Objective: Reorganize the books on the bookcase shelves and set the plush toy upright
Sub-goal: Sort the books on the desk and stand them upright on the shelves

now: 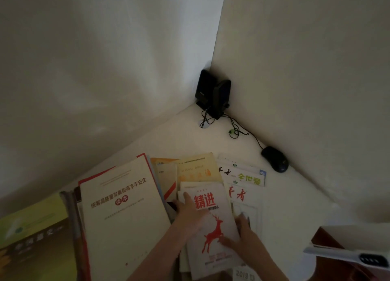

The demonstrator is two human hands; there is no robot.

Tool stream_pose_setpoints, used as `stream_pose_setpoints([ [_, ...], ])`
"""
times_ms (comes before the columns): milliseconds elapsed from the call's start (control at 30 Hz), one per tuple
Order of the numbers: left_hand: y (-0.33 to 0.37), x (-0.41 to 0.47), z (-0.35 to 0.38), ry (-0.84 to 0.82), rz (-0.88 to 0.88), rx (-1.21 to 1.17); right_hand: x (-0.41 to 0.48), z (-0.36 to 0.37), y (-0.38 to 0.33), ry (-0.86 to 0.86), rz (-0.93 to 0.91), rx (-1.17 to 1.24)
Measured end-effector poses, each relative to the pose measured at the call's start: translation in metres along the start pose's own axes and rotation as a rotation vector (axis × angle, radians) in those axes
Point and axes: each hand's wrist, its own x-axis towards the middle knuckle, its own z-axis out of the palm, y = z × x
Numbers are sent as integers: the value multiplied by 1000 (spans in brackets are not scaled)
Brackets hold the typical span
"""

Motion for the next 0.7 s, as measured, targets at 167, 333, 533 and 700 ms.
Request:
stream_pose_setpoints([
  [167,3,-15,7,-31,111,-140,-6,-16,7,68,27,107],
  [333,-1,-18,3,-48,163,-195,6,-48,-6,253,-14,173],
  [533,0,-19,-6,-48,95,-324,49,-38,-44,160,-81,132],
  [700,-1,-16,-14,-86,-91,-560,47,-25,-27,55,-15,143],
])
